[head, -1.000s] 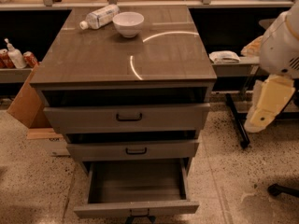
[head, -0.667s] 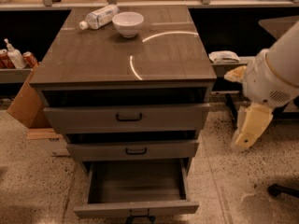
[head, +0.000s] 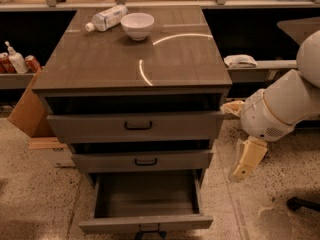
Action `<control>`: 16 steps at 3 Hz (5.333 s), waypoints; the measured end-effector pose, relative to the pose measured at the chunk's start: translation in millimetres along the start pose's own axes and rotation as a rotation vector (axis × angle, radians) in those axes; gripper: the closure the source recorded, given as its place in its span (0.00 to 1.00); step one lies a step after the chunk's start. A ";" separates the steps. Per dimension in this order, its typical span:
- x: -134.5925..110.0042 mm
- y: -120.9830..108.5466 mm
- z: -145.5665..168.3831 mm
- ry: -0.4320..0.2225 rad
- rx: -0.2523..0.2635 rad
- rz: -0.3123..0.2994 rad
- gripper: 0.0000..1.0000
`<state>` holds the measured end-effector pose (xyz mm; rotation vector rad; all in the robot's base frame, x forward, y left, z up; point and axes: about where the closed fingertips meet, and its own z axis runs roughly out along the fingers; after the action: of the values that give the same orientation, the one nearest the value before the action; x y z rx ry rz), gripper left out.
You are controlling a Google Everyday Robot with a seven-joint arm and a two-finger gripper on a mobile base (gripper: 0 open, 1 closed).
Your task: Close bottom drawer
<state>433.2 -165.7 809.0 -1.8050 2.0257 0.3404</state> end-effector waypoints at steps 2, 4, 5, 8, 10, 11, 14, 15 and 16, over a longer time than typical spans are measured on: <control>2.1 20.9 90.6 -0.075 -0.027 -0.105 0.00; 27.2 59.8 248.0 -0.202 -0.213 -0.087 0.00; 33.4 69.0 269.4 -0.225 -0.253 -0.061 0.00; 55.1 74.0 314.8 -0.217 -0.277 -0.038 0.00; 102.9 97.1 374.6 -0.197 -0.296 0.013 0.00; 112.2 102.9 402.1 -0.245 -0.328 0.011 0.00; 179.8 83.7 523.6 -0.286 -0.472 0.018 0.19; 228.1 74.2 562.1 -0.264 -0.476 0.058 0.41; 260.8 59.7 577.3 -0.271 -0.441 0.075 0.64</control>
Offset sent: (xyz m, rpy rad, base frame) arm -0.0180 0.0759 -0.1638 0.1101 -0.0385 0.1990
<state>431.2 -136.5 173.5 -1.7990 1.9313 1.0655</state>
